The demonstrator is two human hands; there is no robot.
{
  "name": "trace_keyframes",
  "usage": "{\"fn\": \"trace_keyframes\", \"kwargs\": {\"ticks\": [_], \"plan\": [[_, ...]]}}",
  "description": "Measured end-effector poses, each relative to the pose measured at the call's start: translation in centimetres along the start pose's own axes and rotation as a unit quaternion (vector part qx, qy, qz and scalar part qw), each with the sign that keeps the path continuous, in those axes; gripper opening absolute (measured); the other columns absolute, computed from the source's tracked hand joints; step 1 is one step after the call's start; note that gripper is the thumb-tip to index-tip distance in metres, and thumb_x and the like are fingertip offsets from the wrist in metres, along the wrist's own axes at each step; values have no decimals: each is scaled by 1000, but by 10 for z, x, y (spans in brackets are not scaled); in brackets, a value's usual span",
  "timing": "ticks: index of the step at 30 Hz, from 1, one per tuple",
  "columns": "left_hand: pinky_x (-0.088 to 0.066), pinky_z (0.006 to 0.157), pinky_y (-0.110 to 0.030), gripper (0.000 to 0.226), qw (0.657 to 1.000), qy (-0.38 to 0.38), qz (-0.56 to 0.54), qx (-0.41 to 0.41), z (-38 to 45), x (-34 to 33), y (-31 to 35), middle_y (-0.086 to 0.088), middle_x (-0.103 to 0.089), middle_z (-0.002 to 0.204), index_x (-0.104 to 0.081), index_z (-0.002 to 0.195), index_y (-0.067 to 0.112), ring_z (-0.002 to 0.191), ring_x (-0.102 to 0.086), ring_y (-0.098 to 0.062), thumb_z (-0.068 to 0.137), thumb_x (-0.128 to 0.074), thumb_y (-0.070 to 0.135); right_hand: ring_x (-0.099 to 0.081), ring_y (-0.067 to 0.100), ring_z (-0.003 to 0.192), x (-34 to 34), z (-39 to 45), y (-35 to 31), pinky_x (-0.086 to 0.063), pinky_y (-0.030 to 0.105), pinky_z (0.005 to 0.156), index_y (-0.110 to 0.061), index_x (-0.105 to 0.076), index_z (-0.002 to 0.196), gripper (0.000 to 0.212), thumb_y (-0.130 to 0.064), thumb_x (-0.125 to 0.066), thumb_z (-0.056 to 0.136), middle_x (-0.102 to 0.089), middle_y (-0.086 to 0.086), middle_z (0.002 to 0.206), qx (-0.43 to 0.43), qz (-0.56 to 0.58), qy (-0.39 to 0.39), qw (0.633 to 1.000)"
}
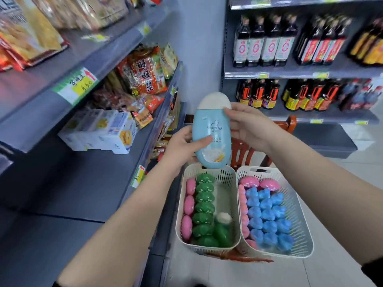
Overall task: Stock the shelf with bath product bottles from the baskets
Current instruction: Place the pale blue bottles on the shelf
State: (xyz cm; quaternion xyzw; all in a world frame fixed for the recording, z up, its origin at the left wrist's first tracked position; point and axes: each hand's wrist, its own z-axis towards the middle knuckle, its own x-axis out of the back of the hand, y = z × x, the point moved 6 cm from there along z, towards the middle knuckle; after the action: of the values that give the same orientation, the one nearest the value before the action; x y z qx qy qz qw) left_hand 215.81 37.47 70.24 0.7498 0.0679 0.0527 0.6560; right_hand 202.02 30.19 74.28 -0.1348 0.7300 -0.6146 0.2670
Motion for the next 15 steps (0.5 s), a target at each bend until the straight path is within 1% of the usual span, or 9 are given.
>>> {"fn": "trace_keyframes", "kwargs": {"ticks": [2,4,7,11,14,15], "plan": [[-60,65,-32,32,1000,25,5,-16,-15,3,13,-3,-69,105,-60,111,14,81,-69,-15,81,-71,13,-69,15,77,-10,-7,-9,-57,28,65,-13,-61,107,17,-13,-55,91,-70,3,91,10,9,-15,1000],[-59,63,-31,36,998,51,7,-32,-31,7,25,-6,-69,109,-60,115,12,85,-69,-18,80,-71,14,-69,16,77,-19,-13,-18,-58,30,66,-14,-61,105,16,-12,-57,90,-70,4,91,23,8,-27,999],[-59,71,-38,42,996,81,10,-45,-57,10,37,-8,-68,113,-59,119,13,94,-69,-23,79,-73,16,-69,18,81,-35,-26,-30,-58,35,75,-15,-62,105,16,-12,-58,89,-70,4,94,36,0,-59,998],[-58,77,-42,51,991,118,30,-60,-97,18,54,-7,-68,113,-60,120,15,97,-69,-23,73,-77,27,-70,14,79,-61,-46,-46,-58,32,72,-17,-64,101,15,-11,-59,89,-73,-2,86,55,0,-106,993],[-58,76,-39,43,988,138,32,-65,-133,22,66,-5,-70,111,-59,122,14,96,-69,-21,81,-70,24,-70,13,80,-84,-60,-53,-58,31,73,-19,-65,100,16,-10,-60,88,-73,-2,87,61,3,-148,987],[-59,76,-37,43,986,148,33,-68,-148,23,69,-4,-70,110,-59,121,14,95,-69,-20,81,-68,26,-70,13,80,-92,-65,-55,-58,31,74,-20,-65,99,16,-10,-60,88,-73,-2,87,61,6,-163,985]]}}
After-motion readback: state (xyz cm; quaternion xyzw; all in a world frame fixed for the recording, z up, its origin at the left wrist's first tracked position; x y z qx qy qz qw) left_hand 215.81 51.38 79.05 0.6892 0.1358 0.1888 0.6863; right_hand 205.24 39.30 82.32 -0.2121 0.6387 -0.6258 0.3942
